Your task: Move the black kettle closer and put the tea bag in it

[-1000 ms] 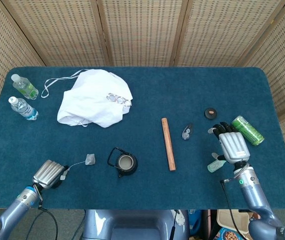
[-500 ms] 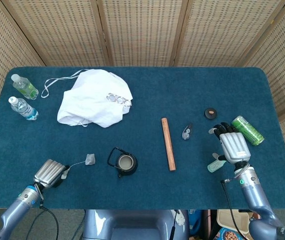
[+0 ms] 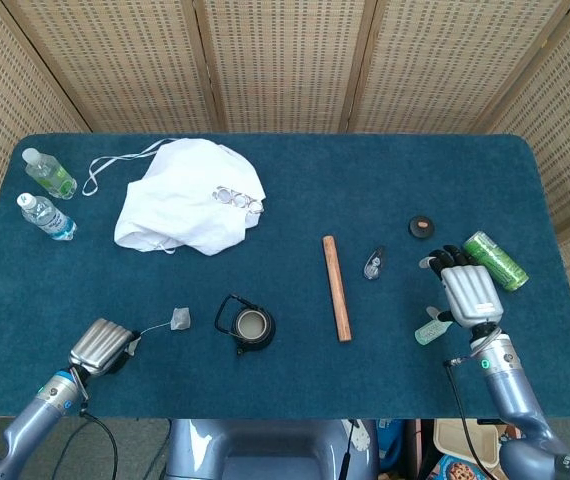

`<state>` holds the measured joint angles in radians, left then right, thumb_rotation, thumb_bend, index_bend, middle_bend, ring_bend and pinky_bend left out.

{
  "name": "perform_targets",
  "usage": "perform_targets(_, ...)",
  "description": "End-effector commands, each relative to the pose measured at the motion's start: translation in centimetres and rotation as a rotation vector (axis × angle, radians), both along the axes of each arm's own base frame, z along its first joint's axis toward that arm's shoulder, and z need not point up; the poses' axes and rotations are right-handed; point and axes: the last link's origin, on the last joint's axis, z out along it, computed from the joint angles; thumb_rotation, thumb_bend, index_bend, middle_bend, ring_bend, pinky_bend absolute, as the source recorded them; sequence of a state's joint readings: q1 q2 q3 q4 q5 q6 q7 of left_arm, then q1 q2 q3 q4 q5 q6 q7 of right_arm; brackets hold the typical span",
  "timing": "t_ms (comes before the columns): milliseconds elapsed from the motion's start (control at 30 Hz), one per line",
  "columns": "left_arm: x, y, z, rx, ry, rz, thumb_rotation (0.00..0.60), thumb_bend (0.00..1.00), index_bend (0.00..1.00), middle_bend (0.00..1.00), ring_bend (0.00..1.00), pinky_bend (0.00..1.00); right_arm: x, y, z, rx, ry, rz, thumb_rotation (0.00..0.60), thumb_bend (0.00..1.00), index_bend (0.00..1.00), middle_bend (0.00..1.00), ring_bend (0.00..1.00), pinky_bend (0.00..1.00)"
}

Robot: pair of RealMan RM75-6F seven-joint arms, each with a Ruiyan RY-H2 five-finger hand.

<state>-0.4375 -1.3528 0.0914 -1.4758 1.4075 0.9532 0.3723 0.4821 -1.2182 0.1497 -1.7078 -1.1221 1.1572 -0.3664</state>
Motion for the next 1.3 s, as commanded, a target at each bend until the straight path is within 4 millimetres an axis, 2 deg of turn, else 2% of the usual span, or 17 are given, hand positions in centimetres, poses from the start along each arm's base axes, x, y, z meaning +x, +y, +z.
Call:
perform_targets(33, 0.0, 0.0, -0.1, 0.003, -0.002, -0.001, 0.6, 0.47, 0.57, 0.77, 0.7, 0.68, 0.0, 0.0, 0.0, 0.0, -0.001, 0.0, 0.6, 0.29, 0.32, 0.31, 0.17, 0.27)
perform_targets(367, 0.2, 0.2, 0.5, 0.042, -0.042, -0.001, 0.6, 0.52, 0.61, 0.78, 0.71, 0.68, 0.1, 0.0, 0.1, 0.002, -0.007, 0.003, 0.6, 0.29, 0.32, 0.31, 0.17, 0.27)
perform_targets(567, 0.9, 0.4, 2.0, 0.094, -0.087, -0.017, 0.6, 0.52, 0.61, 0.79, 0.71, 0.68, 0.2, 0.0, 0.2, 0.0, -0.007, 0.008, 0.6, 0.29, 0.32, 0.31, 0.17, 0.27)
perform_targets(833, 2.6, 1.0, 5.0, 0.178, -0.169, -0.072, 0.6, 0.52, 0.62, 0.79, 0.71, 0.68, 0.3, 0.0, 0.2, -0.003, -0.009, 0.008, 0.6, 0.29, 0.32, 0.31, 0.17, 0.27)
perform_targets(1300, 5.6, 2.0, 8.2, 0.219, -0.284, -0.167, 0.6, 0.52, 0.62, 0.79, 0.71, 0.68, 0.1, 0.1, -0.1, -0.017, -0.017, 0.006, 0.6, 0.29, 0.32, 0.3, 0.17, 0.27)
